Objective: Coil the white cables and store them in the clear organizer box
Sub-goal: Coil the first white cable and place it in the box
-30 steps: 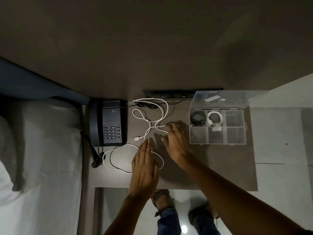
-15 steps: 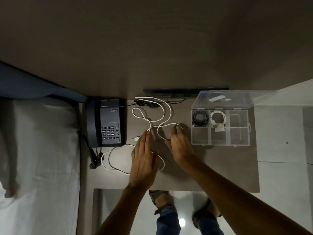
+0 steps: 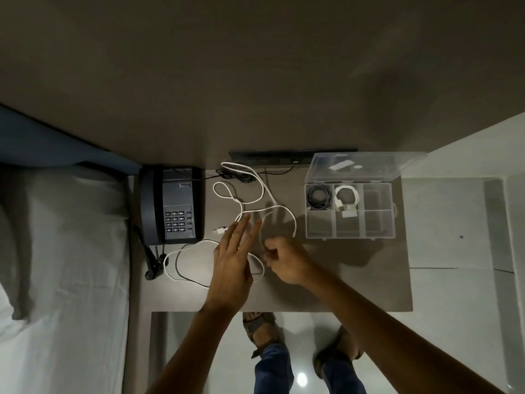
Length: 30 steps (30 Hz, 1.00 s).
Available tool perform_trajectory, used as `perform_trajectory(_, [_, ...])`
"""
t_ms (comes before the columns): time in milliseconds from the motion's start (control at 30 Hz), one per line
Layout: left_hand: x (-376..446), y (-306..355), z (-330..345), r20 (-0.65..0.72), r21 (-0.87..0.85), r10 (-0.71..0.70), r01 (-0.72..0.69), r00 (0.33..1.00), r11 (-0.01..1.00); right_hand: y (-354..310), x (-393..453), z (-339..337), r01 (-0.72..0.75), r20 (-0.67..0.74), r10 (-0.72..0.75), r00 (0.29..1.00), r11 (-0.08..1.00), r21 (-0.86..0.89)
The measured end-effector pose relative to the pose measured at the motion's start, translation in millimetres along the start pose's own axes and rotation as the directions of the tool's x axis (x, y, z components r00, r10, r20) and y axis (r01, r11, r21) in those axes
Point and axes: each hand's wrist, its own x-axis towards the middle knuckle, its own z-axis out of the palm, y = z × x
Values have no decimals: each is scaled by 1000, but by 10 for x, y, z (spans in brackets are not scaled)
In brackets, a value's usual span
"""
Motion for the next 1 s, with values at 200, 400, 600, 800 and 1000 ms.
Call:
perform_trajectory(200, [-134,584,-520,-77,-40,155,-158,985,987,-380,-928,-707,-2,110,-48,993,910,415])
perform_trajectory(400, [-360,1250,-1055,-98,-202,135,-152,986,967,-632,-1932,-1122,-88,285,-321,903,513,854])
perform_trajectory(600, [-792,1821,-1293,73,-393,136,-96,988,914,-919,-2481,-1197,-164,-24,-529,849,-306,938])
perform_trajectory(800, [-1098,2085,-1466,3,-418,191,-172,981,892,-1059,-2676,-1244,553,-559,-21,829,181,813])
perform_trajectory(1000, [-1233,2248,-1715,-72,-447,231,-238,970,862,-839,-2986,-1049,474,-584,-314,748,869,141])
